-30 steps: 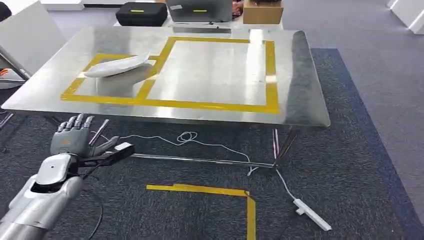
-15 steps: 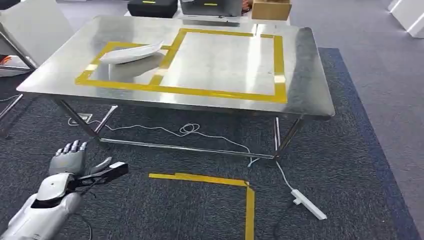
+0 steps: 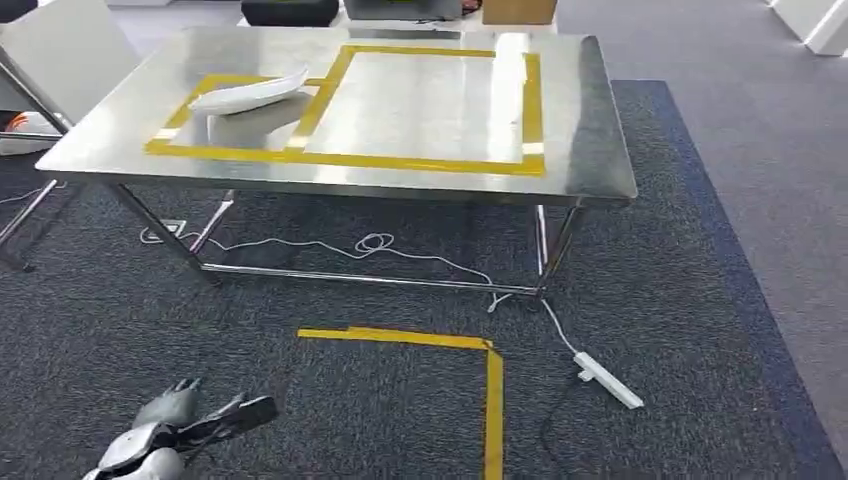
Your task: Take the parts from the cabinet and place them on the table.
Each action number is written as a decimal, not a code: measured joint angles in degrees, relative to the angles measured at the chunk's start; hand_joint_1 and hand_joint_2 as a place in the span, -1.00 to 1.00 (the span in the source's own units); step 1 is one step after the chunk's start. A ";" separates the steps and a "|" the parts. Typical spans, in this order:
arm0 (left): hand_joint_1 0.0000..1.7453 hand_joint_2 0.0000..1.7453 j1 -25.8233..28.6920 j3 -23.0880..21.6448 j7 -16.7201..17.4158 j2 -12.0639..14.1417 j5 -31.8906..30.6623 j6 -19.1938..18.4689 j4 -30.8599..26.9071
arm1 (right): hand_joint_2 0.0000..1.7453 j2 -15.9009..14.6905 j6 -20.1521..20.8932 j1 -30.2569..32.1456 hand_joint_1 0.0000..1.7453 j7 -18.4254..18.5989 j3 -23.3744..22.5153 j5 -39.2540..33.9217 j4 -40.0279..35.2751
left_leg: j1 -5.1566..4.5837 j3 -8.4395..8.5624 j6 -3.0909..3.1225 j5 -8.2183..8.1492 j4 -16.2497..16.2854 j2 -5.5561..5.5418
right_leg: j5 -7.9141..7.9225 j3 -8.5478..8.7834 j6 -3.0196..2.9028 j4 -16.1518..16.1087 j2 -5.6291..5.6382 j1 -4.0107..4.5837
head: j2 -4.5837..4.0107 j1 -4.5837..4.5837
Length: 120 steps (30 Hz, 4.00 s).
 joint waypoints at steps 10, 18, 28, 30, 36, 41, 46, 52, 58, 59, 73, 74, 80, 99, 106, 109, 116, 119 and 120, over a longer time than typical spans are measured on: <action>-1.00 -1.00 3.71 6.31 -0.08 -4.98 3.91 5.42 19.34 | -1.00 0.02 -0.15 -0.34 -1.00 -0.46 -2.16 -2.08 -0.02 | 0.07 12.11 0.93 2.26 -10.44 -0.16 | 3.21 -5.70 2.29 3.08 -0.33 0.11 | 0.00 0.09; -1.00 -1.00 4.65 8.87 0.07 -6.40 4.94 5.79 24.65 | -1.00 0.00 -0.11 -0.56 -1.00 -0.17 -3.15 -2.32 -0.02 | -0.50 6.06 3.49 7.43 -10.86 0.39 | -8.08 -8.41 3.32 20.61 0.18 -0.01 | 0.00 0.50; -1.00 -1.00 4.82 10.27 0.16 -6.75 6.16 5.11 26.39 | -1.00 0.09 -0.24 -0.53 -1.00 0.07 -3.21 -2.23 -0.24 | -0.57 2.46 0.90 10.07 -10.49 -0.06 | -2.84 4.13 0.30 -0.83 -0.15 0.17 | 0.00 0.72; -1.00 -1.00 5.22 11.10 0.16 -6.71 6.88 4.83 26.83 | -1.00 0.09 -0.28 -0.51 -1.00 0.11 -3.21 -2.12 -0.26 | -0.17 0.97 0.22 1.46 -3.03 -0.06 | -1.37 2.37 -0.25 -0.69 -0.24 0.22 | 0.00 0.20; -1.00 -1.00 5.79 13.16 0.16 -6.62 8.41 3.60 27.88 | -1.00 0.15 0.11 -0.54 -1.00 -0.04 -3.23 -1.99 -0.26 | 0.55 7.09 -0.58 5.25 1.77 -0.05 | 2.12 -4.73 0.57 2.38 -0.80 0.08 | 0.00 0.31; -1.00 -1.00 5.79 14.40 0.51 -6.64 8.61 3.19 28.36 | -1.00 0.20 0.24 -0.83 -1.00 -0.13 -3.23 -1.90 -0.48 | -0.05 13.97 1.14 0.40 -10.62 -0.25 | 4.59 -7.46 2.23 3.82 -0.96 0.09 | 0.00 0.46; -1.00 -1.00 6.56 15.65 0.66 -6.42 8.87 4.39 28.69 | -1.00 0.20 0.31 -0.65 -1.00 -0.26 -3.52 -1.90 -0.48 | 0.07 10.64 2.98 3.36 -11.19 0.41 | -6.36 -10.91 3.27 14.03 -0.05 -0.13 | 0.00 0.77; -1.00 -1.00 6.73 16.87 0.81 -6.45 8.96 4.46 28.73 | -1.00 0.20 0.28 -0.73 -1.00 -0.13 -3.72 -1.90 -0.48 | -0.16 6.21 2.43 7.00 -10.88 0.47 | 0.10 -3.18 2.65 13.67 0.06 -0.06 | 0.00 0.83; -1.00 -1.00 6.74 17.50 1.20 -6.53 9.13 4.37 28.80 | -1.00 0.33 -0.22 -0.31 -1.00 -0.09 -4.30 -2.58 -0.50 | -0.44 4.81 0.57 8.79 -10.03 0.44 | -4.48 3.66 0.96 0.50 0.13 -0.29 | 0.00 0.92; -1.00 -1.00 6.86 17.66 1.25 -6.53 9.13 4.33 28.80 | -1.00 0.28 -0.35 -0.11 -1.00 -0.11 -4.48 -2.78 -0.50 | -0.36 4.47 0.20 6.66 -8.79 0.34 | -4.23 3.53 0.56 0.50 0.04 -0.25 | 0.00 0.83; -1.00 -1.00 7.34 19.14 1.36 -7.08 8.94 4.39 28.93 | -1.00 0.50 -1.95 0.11 -1.00 -1.57 -5.57 -2.88 -0.55 | -0.44 10.05 0.81 4.38 -10.90 0.16 | -2.77 1.23 0.51 1.84 -0.28 0.66 | 0.00 0.76; -1.00 -1.00 7.44 19.16 1.36 -7.12 8.94 4.39 28.93 | -1.00 0.50 -2.12 0.09 -1.00 -1.60 -5.57 -2.75 -0.55 | -0.53 9.95 0.93 4.39 -10.92 0.12 | -2.79 1.17 0.58 1.82 -0.37 0.63 | 0.00 0.79; -1.00 -1.00 7.32 19.45 1.51 -7.19 8.70 4.26 28.93 | -1.00 0.50 -2.32 0.16 -1.00 -1.64 -5.57 -2.34 -0.55 | -1.15 9.86 1.80 4.49 -10.84 0.18 | -2.23 0.48 1.73 1.48 -0.25 -0.02 | 0.00 0.72; -1.00 -1.00 7.31 20.39 1.66 -7.39 8.19 3.45 28.95 | -1.00 0.55 -2.38 0.25 -1.00 -1.22 -5.27 0.64 -0.52 | -0.60 7.50 1.60 6.82 -10.45 -3.81 | -3.18 0.92 2.85 2.01 3.37 -0.93 | 0.00 0.74; -1.00 -1.00 8.08 24.93 1.07 -4.88 12.43 1.38 28.95 | -1.00 3.60 0.39 -1.77 -1.00 2.62 -0.99 7.14 -0.57 | 0.00 1.83 -0.50 -0.40 1.93 -1.06 | -2.15 0.88 0.30 2.02 -0.41 -0.32 | 0.00 0.39; -1.00 -1.00 8.44 26.51 1.29 -3.98 12.94 0.72 28.95 | -1.00 4.83 1.58 -2.99 -1.00 3.72 0.55 8.05 -0.59 | 0.00 0.36 -0.66 -0.90 6.74 -0.74 | -2.23 0.81 0.19 2.07 -2.58 -0.05 | 0.00 0.37; -1.00 -1.00 8.36 28.98 1.64 -2.27 12.78 -0.02 28.95 | -1.00 6.36 3.24 -5.73 -1.00 4.81 2.97 8.74 -1.18 | -1.17 7.87 1.47 5.37 -9.88 3.77 | -3.21 1.12 0.96 2.17 -7.02 0.99 | 0.00 0.37; -1.00 -1.00 8.49 29.48 1.14 -1.86 12.15 -0.02 28.95 | -1.00 6.82 3.21 -6.26 -1.00 4.72 3.32 8.44 -1.44 | -0.44 8.12 2.36 6.03 -10.83 1.72 | -5.34 0.52 2.08 4.17 -4.14 0.84 | 0.00 0.92; -1.00 -1.00 8.35 29.74 1.12 -1.64 12.02 -0.07 28.95 | -1.00 6.93 3.17 -6.29 -1.00 4.55 3.48 8.26 -1.44 | -0.42 7.88 2.64 6.20 -10.83 1.01 | -7.70 -1.42 2.26 8.39 -1.82 0.58 | 0.00 1.18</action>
